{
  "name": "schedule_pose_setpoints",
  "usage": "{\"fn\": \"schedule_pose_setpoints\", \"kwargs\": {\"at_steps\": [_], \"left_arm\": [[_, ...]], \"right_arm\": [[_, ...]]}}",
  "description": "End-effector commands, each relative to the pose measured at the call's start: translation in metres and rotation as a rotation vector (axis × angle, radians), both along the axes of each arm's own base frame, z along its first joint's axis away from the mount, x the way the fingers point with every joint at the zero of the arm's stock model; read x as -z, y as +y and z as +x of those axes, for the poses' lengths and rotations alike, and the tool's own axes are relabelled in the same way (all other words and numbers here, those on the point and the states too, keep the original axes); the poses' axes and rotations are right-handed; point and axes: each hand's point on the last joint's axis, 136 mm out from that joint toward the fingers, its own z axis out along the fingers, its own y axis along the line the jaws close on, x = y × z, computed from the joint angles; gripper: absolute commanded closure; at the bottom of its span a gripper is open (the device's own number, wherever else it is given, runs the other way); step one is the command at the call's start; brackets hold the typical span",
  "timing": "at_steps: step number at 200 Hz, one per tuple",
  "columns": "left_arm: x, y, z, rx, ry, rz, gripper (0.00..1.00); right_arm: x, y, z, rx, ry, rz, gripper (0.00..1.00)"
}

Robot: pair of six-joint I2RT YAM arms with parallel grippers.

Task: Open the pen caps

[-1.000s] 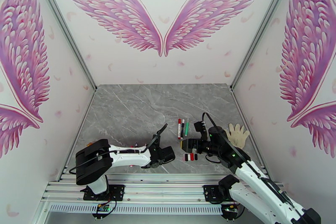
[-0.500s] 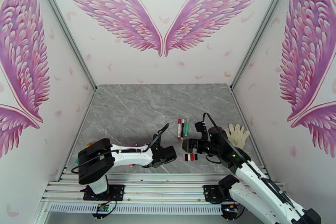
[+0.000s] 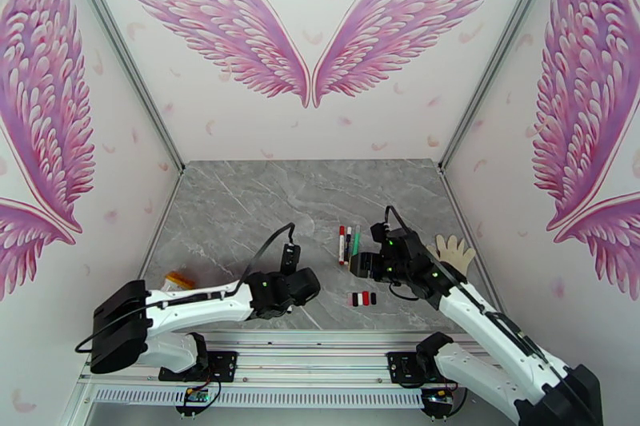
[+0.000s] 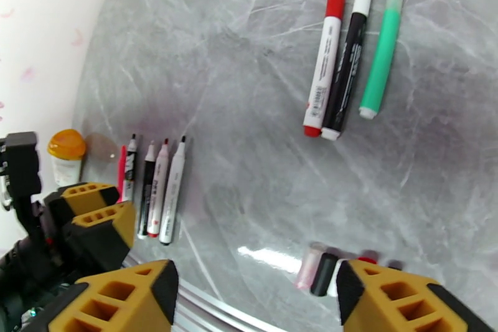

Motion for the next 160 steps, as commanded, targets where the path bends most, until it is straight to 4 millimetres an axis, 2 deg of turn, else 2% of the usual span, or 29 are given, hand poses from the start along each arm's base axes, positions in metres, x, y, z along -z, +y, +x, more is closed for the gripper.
{"fn": "schedule_pose_setpoints", "kwargs": {"at_steps": [1,12,25,39,81,125,160], "left_arm": [[-0.027,-0.021,0.003,0.106,-0.052,-0.177,0.48],[-0.034,-0.022,0.003,0.135,-0.058,-0.220,0.38],[-0.043,-0.022,0.004,0.151,-0.070,-0.274,0.18],[-0.051,-0.023,0.003,0.181,-0.080,-0.343,0.02],[-0.067,-0.020,0.003,0.216,-0.105,-0.475,0.01],[-0.062,-0.032,-0.001,0.289,-0.061,-0.516,0.01],[-0.057,-0.041,0.001,0.301,-0.033,-0.536,0.01]], "right_arm": [[0.001,-0.005,0.019,0.036,0.019,-0.072,0.42],[0.002,-0.005,0.030,0.051,0.025,-0.101,0.47],[0.005,-0.008,0.044,0.067,0.040,-0.144,0.52],[0.009,-0.010,0.059,0.081,0.057,-0.179,0.57],[0.029,-0.015,0.095,0.086,0.112,-0.284,0.66],[0.046,-0.001,0.127,0.056,0.141,-0.323,0.68],[0.063,0.009,0.142,0.041,0.176,-0.379,0.68]]}}
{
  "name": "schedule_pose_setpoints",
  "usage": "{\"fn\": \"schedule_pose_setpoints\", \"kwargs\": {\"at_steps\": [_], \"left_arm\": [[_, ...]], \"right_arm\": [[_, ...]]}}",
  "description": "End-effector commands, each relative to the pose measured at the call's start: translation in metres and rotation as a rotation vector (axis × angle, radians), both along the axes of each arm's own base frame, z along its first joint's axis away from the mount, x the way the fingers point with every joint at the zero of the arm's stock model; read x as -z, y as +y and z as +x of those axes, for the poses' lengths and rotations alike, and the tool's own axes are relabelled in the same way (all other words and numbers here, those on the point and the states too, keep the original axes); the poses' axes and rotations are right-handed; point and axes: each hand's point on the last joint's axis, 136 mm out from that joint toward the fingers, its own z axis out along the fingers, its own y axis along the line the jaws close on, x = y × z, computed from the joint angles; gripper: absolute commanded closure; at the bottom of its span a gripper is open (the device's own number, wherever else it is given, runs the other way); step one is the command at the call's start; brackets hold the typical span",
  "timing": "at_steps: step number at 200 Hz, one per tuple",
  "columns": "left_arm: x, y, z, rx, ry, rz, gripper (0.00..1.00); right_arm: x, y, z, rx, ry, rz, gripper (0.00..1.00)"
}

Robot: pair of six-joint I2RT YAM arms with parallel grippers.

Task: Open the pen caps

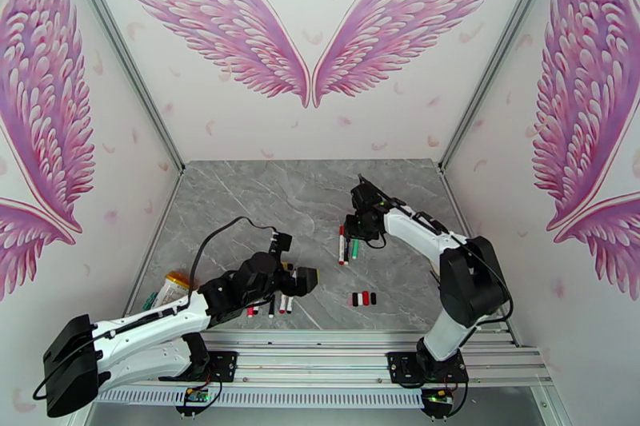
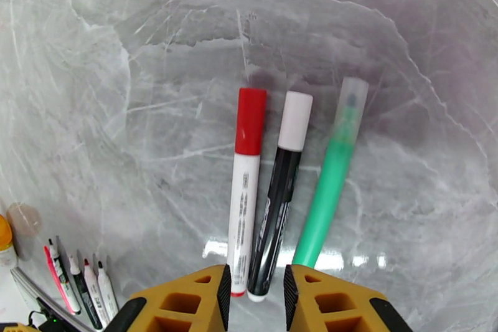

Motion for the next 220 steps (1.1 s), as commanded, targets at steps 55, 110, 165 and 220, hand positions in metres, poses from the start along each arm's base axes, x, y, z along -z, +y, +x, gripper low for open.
{"fn": "schedule_pose_setpoints", "kwargs": {"at_steps": [55,110,165,220], "left_arm": [[0.012,-0.013,0.003,0.045,0.041,-0.016,0.01],[0.016,-0.011,0.006,0.032,0.042,0.017,0.01],[0.021,-0.009,0.008,0.020,0.046,0.033,0.01],[0.023,-0.011,0.009,0.020,0.051,0.029,0.01]], "right_arm": [[0.026,0.016,0.030,-0.036,0.041,-0.120,0.68],[0.050,0.017,0.041,-0.027,0.070,-0.181,0.68],[0.066,0.023,0.045,-0.031,0.082,-0.185,0.68],[0.080,0.027,0.050,-0.039,0.089,-0.199,0.70]]}}
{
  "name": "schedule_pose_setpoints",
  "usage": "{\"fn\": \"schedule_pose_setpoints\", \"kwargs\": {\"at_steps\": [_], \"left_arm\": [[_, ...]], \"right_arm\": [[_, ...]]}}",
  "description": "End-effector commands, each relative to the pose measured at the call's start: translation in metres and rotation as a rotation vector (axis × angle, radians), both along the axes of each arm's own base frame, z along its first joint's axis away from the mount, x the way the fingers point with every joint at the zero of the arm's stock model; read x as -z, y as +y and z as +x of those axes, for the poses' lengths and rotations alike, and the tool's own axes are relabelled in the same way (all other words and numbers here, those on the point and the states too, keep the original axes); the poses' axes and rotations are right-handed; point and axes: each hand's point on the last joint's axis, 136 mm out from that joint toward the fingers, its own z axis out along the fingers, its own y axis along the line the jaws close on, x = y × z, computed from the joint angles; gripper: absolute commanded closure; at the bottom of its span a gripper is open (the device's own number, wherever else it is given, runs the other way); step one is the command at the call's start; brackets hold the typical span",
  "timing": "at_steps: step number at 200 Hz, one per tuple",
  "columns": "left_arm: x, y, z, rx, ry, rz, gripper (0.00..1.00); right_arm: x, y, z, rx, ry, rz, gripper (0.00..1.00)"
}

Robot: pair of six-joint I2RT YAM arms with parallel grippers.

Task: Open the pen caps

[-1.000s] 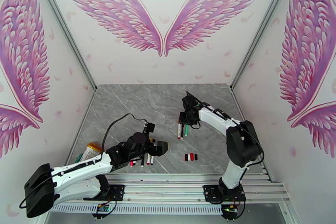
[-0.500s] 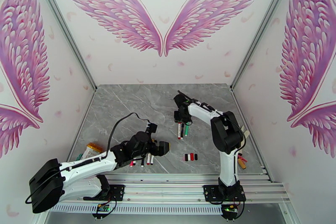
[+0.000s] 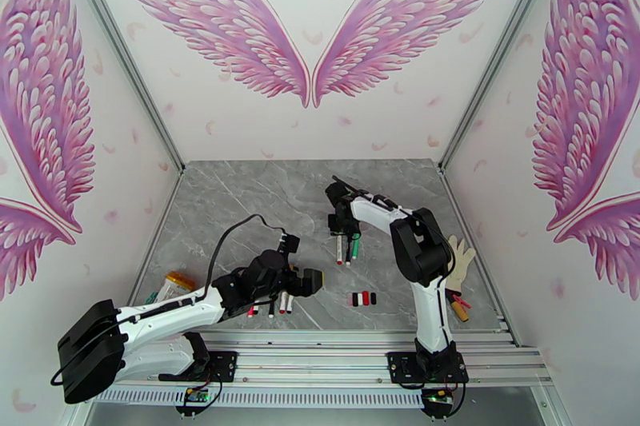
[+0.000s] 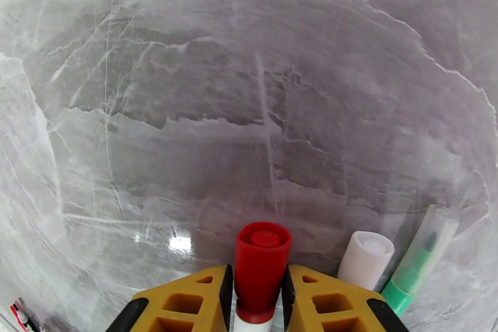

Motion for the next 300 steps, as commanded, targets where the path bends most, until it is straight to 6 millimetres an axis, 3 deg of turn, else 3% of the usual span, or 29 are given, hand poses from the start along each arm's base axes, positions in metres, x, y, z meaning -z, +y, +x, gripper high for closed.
{"fn": "schedule_pose_setpoints", "kwargs": {"at_steps": [1,72,116,169,210,232,300], "left_arm": [[-0.003,-0.001,0.004,-0.006,-0.007,-0.002,0.01],[-0.004,0.002,0.002,-0.020,-0.002,-0.021,0.01],[-0.004,0.005,0.001,-0.038,0.008,-0.063,0.01],[-0.011,0.005,0.008,-0.045,0.044,-0.176,0.01],[-0.037,-0.005,0.015,0.002,0.022,-0.289,0.03],[-0.053,-0.015,0.015,0.055,0.004,-0.346,0.09],[-0.076,-0.042,0.016,0.178,0.024,-0.449,0.21]], "right_arm": [[0.012,0.001,0.007,-0.011,-0.003,-0.031,0.70],[-0.002,0.010,0.021,-0.036,-0.060,-0.021,0.77],[-0.038,0.027,0.016,-0.072,-0.130,0.033,0.78],[-0.105,0.045,-0.021,-0.058,-0.247,0.231,0.80],[-0.148,0.051,-0.058,-0.029,-0.298,0.426,0.80],[-0.172,0.056,-0.075,-0.021,-0.334,0.551,0.82],[-0.217,0.061,-0.117,-0.029,-0.418,0.811,0.82]]}}
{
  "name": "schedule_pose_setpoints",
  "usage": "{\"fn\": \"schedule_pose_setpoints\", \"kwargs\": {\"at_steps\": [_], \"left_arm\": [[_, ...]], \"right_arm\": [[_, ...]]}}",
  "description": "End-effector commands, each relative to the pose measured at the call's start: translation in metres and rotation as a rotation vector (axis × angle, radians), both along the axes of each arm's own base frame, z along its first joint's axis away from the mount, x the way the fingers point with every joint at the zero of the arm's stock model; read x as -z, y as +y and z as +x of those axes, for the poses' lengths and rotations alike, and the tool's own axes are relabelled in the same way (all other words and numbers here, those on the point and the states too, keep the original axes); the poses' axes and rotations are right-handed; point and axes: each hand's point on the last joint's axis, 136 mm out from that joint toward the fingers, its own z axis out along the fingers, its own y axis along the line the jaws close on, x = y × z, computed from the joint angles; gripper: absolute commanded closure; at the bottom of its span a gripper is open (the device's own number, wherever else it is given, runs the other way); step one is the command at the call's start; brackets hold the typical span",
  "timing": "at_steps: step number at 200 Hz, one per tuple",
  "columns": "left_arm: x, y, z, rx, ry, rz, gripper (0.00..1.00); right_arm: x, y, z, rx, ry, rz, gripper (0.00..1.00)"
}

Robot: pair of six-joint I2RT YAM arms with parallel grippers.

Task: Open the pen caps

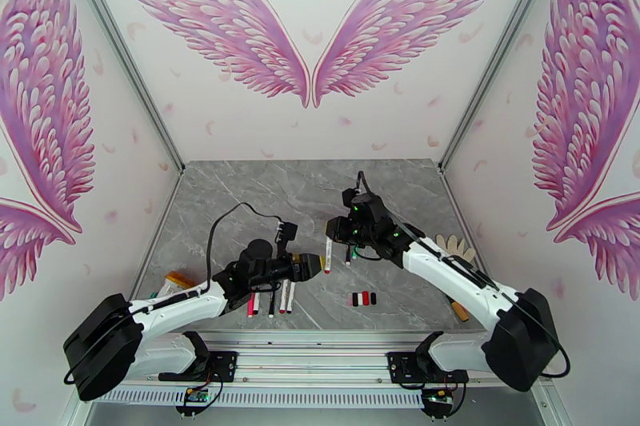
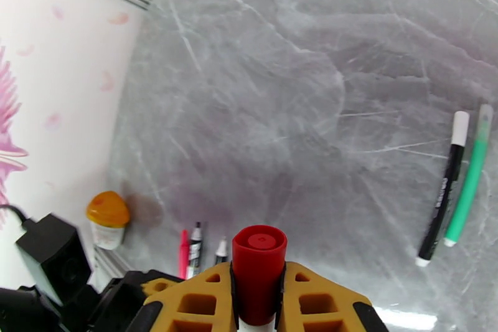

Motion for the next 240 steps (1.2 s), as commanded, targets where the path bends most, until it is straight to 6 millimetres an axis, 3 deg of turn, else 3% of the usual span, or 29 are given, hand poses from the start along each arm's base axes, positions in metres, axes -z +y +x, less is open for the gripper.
{"fn": "schedule_pose_setpoints", "kwargs": {"at_steps": [1,96,151,203,240], "left_arm": [[-0.027,-0.015,0.000,0.066,-0.031,-0.086,0.22],[-0.037,-0.027,0.009,0.068,-0.023,-0.158,0.55],[-0.031,-0.029,0.005,0.082,-0.033,-0.130,0.60],[-0.031,-0.035,-0.003,0.119,-0.055,-0.098,0.77],[-0.029,-0.032,-0.007,0.132,-0.098,-0.075,0.91]], "right_arm": [[-0.027,0.011,-0.009,-0.018,-0.044,0.146,0.82],[-0.036,0.011,-0.029,0.013,-0.112,0.271,0.85],[-0.035,0.008,-0.031,0.032,-0.125,0.273,0.85],[-0.036,0.007,-0.032,0.035,-0.132,0.268,0.85],[-0.038,0.006,-0.037,0.005,-0.120,0.232,0.77]]}}
